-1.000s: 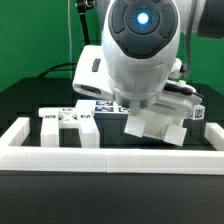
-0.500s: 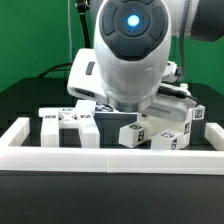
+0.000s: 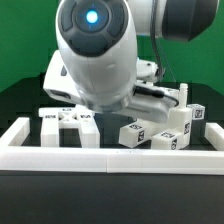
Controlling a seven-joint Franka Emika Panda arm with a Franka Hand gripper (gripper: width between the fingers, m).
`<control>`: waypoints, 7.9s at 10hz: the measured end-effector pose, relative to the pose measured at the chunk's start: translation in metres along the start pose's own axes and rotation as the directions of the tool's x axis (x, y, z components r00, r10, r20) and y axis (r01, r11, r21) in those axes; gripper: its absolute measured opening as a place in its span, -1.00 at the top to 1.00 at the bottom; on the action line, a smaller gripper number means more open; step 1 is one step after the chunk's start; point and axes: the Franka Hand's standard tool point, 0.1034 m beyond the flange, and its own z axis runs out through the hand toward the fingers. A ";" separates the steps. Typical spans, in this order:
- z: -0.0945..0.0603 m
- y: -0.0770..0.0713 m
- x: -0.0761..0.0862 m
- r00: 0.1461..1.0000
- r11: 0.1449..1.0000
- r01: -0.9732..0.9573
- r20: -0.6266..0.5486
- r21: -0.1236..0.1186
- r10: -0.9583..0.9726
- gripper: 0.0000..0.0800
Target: Assemble chair
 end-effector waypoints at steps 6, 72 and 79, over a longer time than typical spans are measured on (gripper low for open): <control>-0.025 0.006 0.016 0.984 1.000 0.028 -0.177 0.010 -0.025 -0.62; -0.006 0.029 -0.029 0.640 0.987 0.115 -0.768 0.110 0.011 0.28; -0.015 0.015 -0.042 0.634 0.871 -0.175 -0.625 0.459 0.456 0.28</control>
Offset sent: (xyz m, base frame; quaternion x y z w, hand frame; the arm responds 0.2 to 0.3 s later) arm 0.0000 0.0000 0.0000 0.0000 0.0650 0.0000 0.9979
